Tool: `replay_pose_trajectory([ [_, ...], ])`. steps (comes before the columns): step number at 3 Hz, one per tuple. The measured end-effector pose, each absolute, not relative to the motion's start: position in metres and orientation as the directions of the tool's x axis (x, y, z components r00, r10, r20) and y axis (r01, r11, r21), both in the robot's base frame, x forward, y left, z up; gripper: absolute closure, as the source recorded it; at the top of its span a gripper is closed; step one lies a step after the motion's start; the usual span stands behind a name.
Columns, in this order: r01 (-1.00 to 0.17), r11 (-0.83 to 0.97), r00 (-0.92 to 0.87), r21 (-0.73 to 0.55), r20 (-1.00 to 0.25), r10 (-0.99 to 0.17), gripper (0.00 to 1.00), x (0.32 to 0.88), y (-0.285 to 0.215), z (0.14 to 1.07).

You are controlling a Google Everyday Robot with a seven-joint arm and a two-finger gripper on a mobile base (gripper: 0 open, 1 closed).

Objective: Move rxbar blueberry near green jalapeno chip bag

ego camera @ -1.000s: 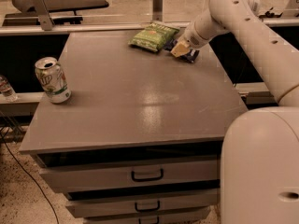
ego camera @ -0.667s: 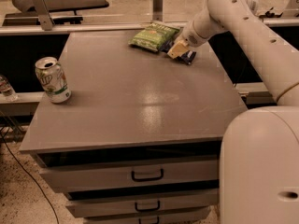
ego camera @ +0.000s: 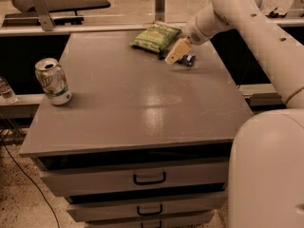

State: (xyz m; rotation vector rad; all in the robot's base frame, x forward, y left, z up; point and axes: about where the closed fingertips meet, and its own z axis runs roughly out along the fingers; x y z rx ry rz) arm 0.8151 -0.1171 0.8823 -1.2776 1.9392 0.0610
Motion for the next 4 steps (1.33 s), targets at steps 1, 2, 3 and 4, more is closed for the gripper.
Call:
replay_pose_trajectory([
  [1,-0.766,0.516,-0.165,-0.383,-0.659,-0.734,0.00,0.796,-0.138,0.906],
  [2,-0.748,0.555,-0.166,-0.364,-0.707,-0.687,0.00,0.753,-0.201,0.927],
  [3,-0.738,0.583,-0.131,-0.341,-0.774,-0.619,0.00,0.703,-0.255,0.952],
  [4,-0.694,0.642,-0.164,-0.327,-0.796,-0.583,0.00,0.674,-0.309,0.956],
])
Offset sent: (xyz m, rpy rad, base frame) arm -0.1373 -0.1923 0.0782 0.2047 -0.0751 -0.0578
